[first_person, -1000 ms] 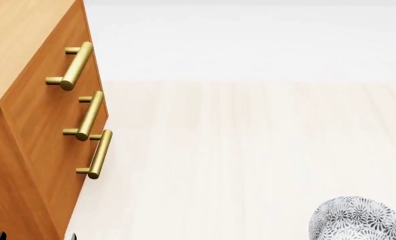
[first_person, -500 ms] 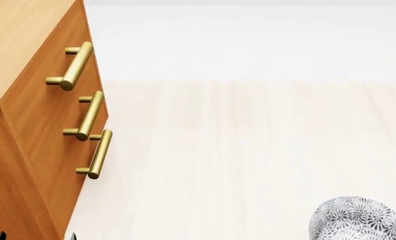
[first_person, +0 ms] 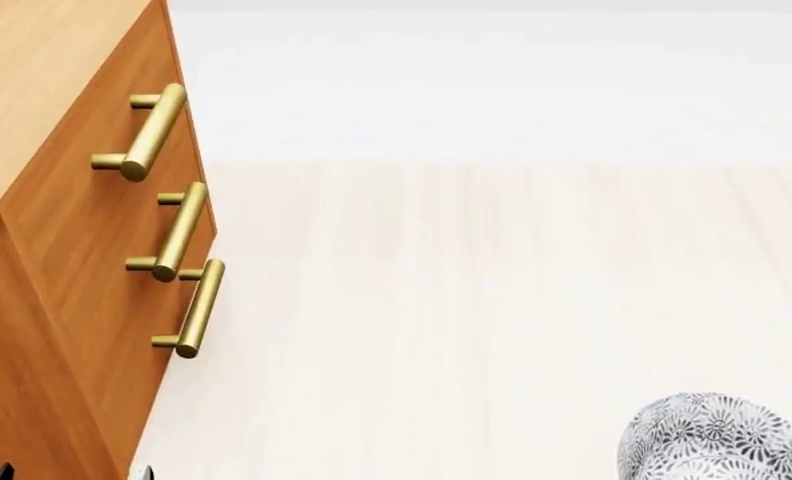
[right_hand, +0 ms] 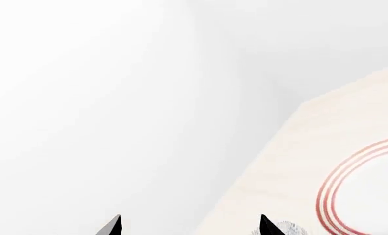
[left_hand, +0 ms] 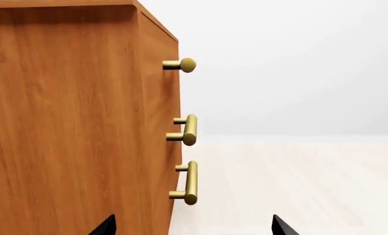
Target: Put the bowl on top of the cabinet.
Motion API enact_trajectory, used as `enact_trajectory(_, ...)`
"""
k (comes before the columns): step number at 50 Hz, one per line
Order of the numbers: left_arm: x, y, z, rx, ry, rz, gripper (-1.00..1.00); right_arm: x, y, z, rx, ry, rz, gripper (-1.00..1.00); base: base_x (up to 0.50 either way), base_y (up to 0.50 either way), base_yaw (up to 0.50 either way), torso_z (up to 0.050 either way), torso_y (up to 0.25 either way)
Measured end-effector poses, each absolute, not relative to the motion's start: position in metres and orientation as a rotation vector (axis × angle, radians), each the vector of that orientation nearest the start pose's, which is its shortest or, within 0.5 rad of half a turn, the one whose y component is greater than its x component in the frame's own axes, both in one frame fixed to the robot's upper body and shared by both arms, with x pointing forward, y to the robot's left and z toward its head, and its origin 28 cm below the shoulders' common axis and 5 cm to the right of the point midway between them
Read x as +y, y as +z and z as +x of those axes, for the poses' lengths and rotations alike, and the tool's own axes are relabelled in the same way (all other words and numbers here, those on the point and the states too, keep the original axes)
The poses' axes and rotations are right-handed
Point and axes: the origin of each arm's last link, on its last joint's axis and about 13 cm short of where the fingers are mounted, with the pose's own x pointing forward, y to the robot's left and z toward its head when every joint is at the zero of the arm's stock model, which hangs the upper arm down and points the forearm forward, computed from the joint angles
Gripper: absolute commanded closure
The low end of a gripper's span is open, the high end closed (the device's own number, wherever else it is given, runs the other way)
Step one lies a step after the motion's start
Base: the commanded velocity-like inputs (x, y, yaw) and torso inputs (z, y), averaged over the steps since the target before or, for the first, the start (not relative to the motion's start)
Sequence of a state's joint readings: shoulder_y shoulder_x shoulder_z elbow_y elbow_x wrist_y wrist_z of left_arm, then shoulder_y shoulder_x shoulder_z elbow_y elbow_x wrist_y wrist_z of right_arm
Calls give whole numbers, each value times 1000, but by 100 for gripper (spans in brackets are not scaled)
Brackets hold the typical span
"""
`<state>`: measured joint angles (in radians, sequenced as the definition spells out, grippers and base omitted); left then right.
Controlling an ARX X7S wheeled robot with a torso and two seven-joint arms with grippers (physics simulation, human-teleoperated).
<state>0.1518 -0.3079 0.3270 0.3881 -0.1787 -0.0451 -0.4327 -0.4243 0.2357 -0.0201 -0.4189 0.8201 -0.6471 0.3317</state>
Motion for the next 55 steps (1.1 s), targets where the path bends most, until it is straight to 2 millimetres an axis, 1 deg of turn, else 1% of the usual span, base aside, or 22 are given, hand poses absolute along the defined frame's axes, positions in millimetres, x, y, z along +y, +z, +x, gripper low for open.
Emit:
enact_trajectory(22, 194, 52, 164, -107, 24, 19, -100, -155, 65, 133, -337, -445, 907, -100, 0, 0, 0, 0, 0)
enact_trajectory(35, 194, 52, 164, -107, 25, 18, -100, -159, 60, 138, -277, -471, 967, -100, 0, 0, 0, 0, 0)
enact_trajectory(55, 194, 52, 164, -106, 26, 17, -100, -164, 56, 142, -221, -522, 1010, -100, 0, 0, 0, 0, 0)
